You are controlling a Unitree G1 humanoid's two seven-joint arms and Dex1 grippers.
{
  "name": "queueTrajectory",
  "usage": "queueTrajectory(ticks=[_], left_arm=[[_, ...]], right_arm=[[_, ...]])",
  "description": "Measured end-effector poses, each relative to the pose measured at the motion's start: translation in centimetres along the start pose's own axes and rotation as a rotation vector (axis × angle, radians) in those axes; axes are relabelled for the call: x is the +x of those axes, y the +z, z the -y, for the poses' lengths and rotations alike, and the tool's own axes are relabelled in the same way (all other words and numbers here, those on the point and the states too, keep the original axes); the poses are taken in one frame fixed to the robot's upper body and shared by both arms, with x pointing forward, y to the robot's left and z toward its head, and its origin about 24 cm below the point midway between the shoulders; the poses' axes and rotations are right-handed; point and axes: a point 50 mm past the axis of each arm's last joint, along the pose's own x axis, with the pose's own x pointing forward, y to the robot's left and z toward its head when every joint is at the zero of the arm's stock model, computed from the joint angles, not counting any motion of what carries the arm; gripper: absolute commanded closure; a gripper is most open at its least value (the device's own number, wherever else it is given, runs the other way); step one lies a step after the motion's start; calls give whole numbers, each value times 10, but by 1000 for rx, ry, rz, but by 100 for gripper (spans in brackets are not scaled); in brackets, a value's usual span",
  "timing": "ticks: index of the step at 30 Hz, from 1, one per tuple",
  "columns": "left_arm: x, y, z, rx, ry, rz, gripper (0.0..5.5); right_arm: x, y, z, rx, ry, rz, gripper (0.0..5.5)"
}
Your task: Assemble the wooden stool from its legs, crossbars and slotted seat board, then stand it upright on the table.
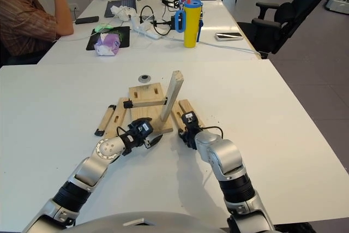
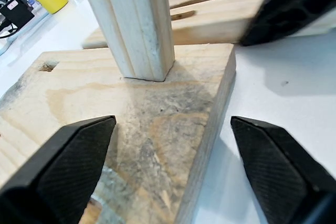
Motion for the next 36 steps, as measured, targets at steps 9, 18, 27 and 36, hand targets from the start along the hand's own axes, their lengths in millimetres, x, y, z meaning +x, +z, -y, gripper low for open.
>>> queueTrajectory(ticks=[9, 18, 27, 36], left_arm=[[-12, 6, -15, -10, 51, 115, 143], [-40, 12, -21, -111, -86, 160, 143], [-93, 26, -28, -518, -487, 164, 143], [-125, 89, -93, -667, -424, 652, 69]], right_arm=[[-11, 49, 26, 184, -20, 355, 343], [-31, 106, 46, 105, 90, 641, 344], [-87, 152, 24, -55, 679, 805, 344], [-103, 130, 4, -77, 1185, 529, 344]])
